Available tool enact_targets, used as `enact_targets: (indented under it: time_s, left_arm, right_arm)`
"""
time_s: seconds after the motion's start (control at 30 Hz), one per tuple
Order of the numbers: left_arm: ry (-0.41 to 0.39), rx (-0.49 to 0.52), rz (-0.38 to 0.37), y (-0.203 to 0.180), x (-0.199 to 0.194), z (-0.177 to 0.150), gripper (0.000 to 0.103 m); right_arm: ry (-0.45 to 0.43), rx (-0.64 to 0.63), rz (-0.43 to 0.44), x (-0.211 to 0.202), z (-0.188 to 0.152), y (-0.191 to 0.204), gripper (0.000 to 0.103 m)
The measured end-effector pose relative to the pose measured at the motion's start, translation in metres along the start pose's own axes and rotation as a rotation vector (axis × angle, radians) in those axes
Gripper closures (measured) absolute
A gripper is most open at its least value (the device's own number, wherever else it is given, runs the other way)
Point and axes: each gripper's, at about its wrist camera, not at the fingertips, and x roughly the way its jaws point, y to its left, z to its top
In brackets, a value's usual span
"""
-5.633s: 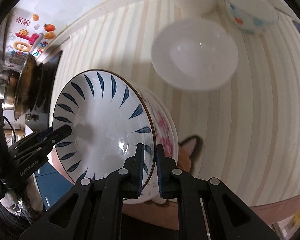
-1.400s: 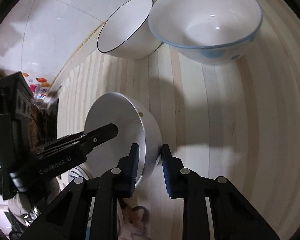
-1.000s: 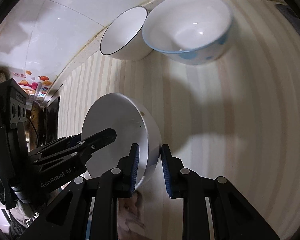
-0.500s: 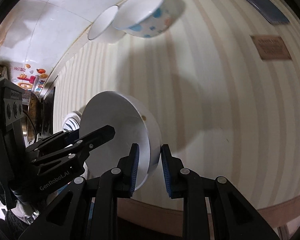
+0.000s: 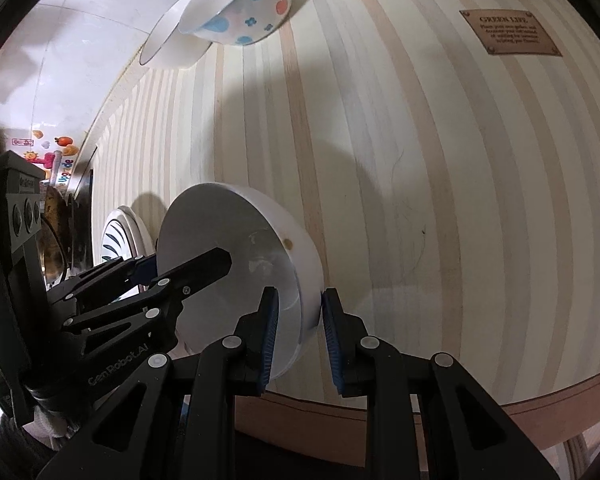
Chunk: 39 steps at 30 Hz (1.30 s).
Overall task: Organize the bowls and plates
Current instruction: 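Carry the plain white bowl with both grippers into the blue-dotted bowl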
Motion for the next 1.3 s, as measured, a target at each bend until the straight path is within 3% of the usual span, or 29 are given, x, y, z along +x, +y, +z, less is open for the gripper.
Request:
enact_targets:
  time_s: [0.17,0.3,0.37,0.4,0.43,0.47,0.53,0.63,0.8,0.9,1.0,1.03,1.13,1.2,1.3]
  left_arm:
    - [0.009,0.008,-0.002,-0.005,-0.001,0.003,0.072]
    - [-0.079,0.028,-0.003,-0.008,-0.036,0.014,0.070]
    - [-0.133,0.012,-0.020,-0.003,-0.057,0.029,0.067]
    - [-0.172,-0.005,-0.027,0.002,-0.067,0.043,0.063]
    - [-0.199,-0.011,-0.032,0.006,-0.072,0.054,0.063]
    - [-0.226,-0.020,-0.022,0.011,-0.075,0.071,0.063]
    - [-0.247,-0.042,-0.003,0.022,-0.074,0.099,0.063]
    - [-0.243,-0.087,0.002,0.039,-0.060,0.140,0.063]
    - [-0.212,-0.113,0.008,0.049,-0.028,0.190,0.063]
    - [-0.188,-0.131,-0.018,0.054,-0.014,0.203,0.065]
    - [-0.180,-0.136,-0.025,0.050,-0.001,0.213,0.069]
    - [-0.183,-0.128,-0.018,0.048,0.001,0.214,0.071]
    - [-0.205,-0.129,0.003,0.044,0.001,0.213,0.076]
    - [-0.207,-0.132,-0.003,0.048,-0.003,0.213,0.078]
    - [-0.212,-0.130,0.003,0.051,-0.003,0.213,0.080]
  right_arm:
    - [0.027,-0.009,-0.002,0.003,0.007,0.003,0.077]
    - [0.038,0.002,0.024,-0.013,0.013,0.002,0.077]
    - [0.011,0.011,0.049,-0.030,0.022,0.001,0.072]
    - [-0.004,0.018,0.056,-0.038,0.029,0.001,0.062]
    - [-0.023,0.030,0.064,-0.047,0.039,0.000,0.052]
    - [-0.045,0.039,0.085,-0.054,0.051,0.000,0.049]
    - [-0.098,0.033,0.121,-0.063,0.081,0.005,0.048]
    - [-0.185,0.024,0.086,-0.065,0.128,0.010,0.048]
    - [-0.224,0.060,0.084,-0.049,0.193,0.009,0.048]
    - [-0.233,0.063,0.066,-0.040,0.216,0.011,0.048]
    - [-0.220,0.054,0.026,-0.026,0.231,0.011,0.053]
    - [-0.214,0.047,0.020,-0.022,0.235,0.011,0.065]
    - [-0.213,0.030,0.005,-0.013,0.239,0.010,0.083]
    - [-0.218,0.022,0.003,-0.011,0.243,0.014,0.089]
    - [-0.229,-0.001,-0.029,-0.010,0.241,0.020,0.089]
